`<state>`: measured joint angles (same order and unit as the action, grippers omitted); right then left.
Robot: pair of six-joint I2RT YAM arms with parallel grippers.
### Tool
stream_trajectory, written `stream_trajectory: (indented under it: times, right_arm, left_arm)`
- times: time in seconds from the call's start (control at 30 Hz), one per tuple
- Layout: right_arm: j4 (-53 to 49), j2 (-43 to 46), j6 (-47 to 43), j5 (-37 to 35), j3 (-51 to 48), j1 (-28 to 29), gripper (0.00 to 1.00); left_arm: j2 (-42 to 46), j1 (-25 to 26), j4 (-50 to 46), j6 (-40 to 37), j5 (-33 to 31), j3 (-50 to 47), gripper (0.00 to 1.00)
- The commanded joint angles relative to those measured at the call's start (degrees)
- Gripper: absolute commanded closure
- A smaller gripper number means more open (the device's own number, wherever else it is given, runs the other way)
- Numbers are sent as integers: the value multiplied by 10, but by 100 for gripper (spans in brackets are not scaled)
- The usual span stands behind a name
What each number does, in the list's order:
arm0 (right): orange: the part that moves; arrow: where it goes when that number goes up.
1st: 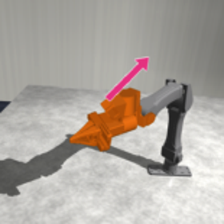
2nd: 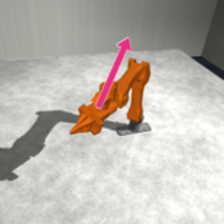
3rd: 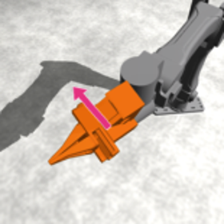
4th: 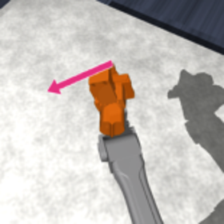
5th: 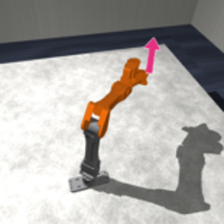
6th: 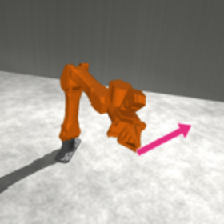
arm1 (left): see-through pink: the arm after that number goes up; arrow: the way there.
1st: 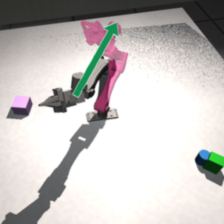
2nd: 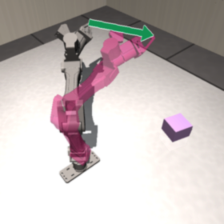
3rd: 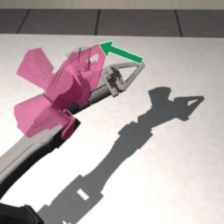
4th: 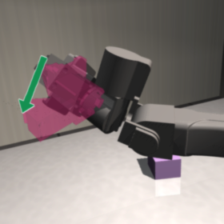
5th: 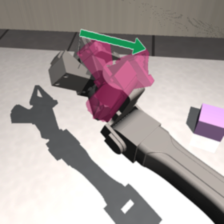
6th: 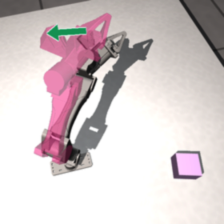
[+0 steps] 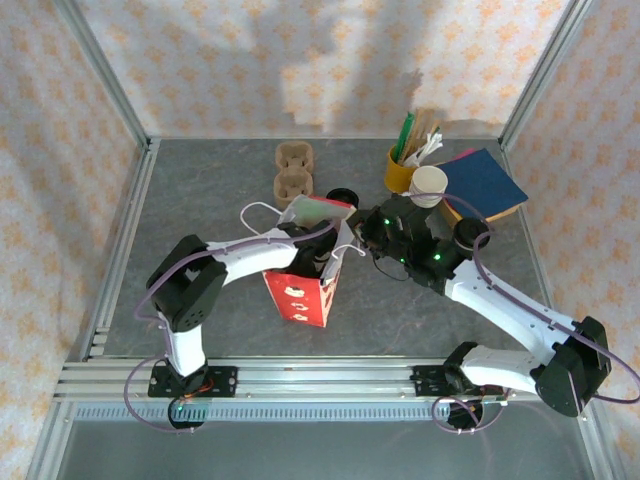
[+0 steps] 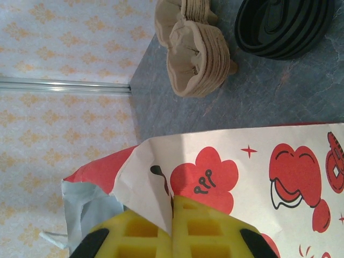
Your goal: Pack the takeout coffee
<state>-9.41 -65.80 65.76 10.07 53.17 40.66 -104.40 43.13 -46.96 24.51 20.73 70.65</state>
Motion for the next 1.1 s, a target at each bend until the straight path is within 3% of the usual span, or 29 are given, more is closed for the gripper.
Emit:
stream_trajectory:
  times: [0.0,0.6,0.93,1.07]
  right_arm:
    - [-8,-2,-15,-25,13,-2,100]
    - [-27,-5,-41,-32,13,-2,100]
    - [-35,-7,-55,-39,17,-2,100]
    - [-42,-13,-61,-36,25,-2,100]
  left_arm:
    - [47,3,-28,18,-24,31,89]
    - [106,-5,-82,54,-104,145,91]
    - [190,-54,-40,88,-63,187,95]
    - [227,-59,0,120,-51,189,90]
